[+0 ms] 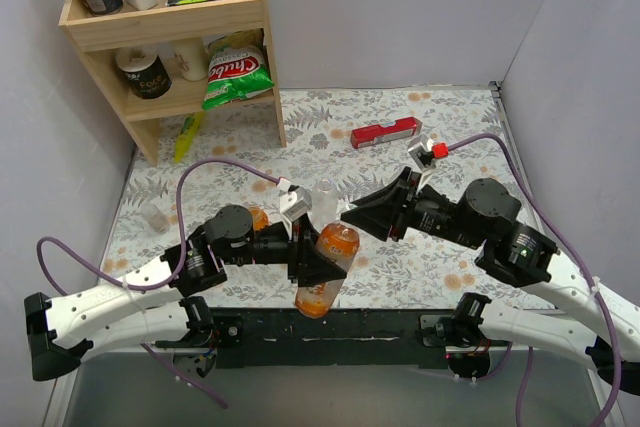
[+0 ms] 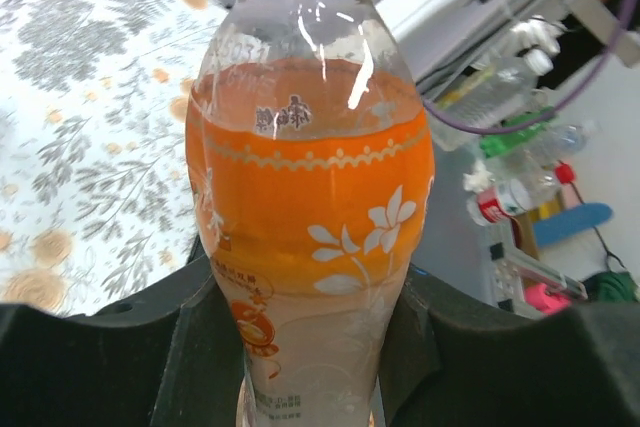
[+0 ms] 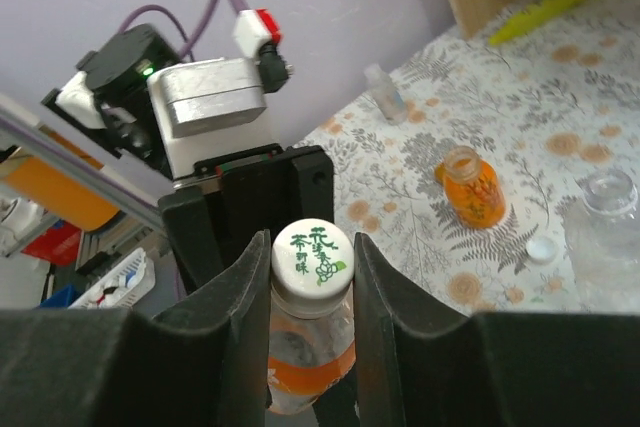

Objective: Unscrew the bottle caps

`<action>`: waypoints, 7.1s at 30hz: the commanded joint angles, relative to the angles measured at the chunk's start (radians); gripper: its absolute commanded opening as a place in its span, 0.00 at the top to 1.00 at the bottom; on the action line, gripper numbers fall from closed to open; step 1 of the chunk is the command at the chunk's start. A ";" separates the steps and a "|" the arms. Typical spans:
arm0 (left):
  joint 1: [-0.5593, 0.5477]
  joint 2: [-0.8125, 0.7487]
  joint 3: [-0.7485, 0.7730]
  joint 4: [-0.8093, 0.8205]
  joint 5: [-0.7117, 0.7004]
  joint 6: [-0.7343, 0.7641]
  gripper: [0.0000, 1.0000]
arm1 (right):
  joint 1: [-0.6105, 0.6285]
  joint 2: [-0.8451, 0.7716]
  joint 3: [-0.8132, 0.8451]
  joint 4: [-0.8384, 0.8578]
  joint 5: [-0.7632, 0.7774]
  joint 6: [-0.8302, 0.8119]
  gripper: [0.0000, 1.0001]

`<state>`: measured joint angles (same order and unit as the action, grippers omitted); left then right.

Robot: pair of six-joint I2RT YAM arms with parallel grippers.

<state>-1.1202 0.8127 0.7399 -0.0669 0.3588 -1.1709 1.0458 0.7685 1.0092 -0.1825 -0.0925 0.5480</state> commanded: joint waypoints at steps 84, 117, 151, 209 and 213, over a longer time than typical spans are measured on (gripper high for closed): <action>0.076 0.080 0.095 -0.272 -0.069 0.117 0.87 | 0.006 0.184 0.135 -0.189 0.266 0.207 0.71; 0.108 -0.056 -0.027 -0.036 0.272 -0.085 0.88 | -0.001 -0.152 0.023 -0.005 0.068 -0.229 0.99; 0.105 0.066 0.110 -0.286 -0.119 0.097 0.88 | -0.001 0.008 -0.001 -0.249 0.364 0.340 0.23; 0.114 0.005 -0.017 -0.007 0.222 -0.038 0.91 | -0.013 -0.104 0.032 0.049 0.148 -0.235 0.76; 0.152 0.005 -0.016 0.027 0.264 -0.062 0.91 | -0.012 -0.166 0.026 0.066 0.148 -0.250 0.78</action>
<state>-1.0080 0.8303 0.7174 -0.0097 0.5285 -1.1854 1.0447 0.6846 0.9855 -0.2291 0.0128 0.4316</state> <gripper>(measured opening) 0.387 0.428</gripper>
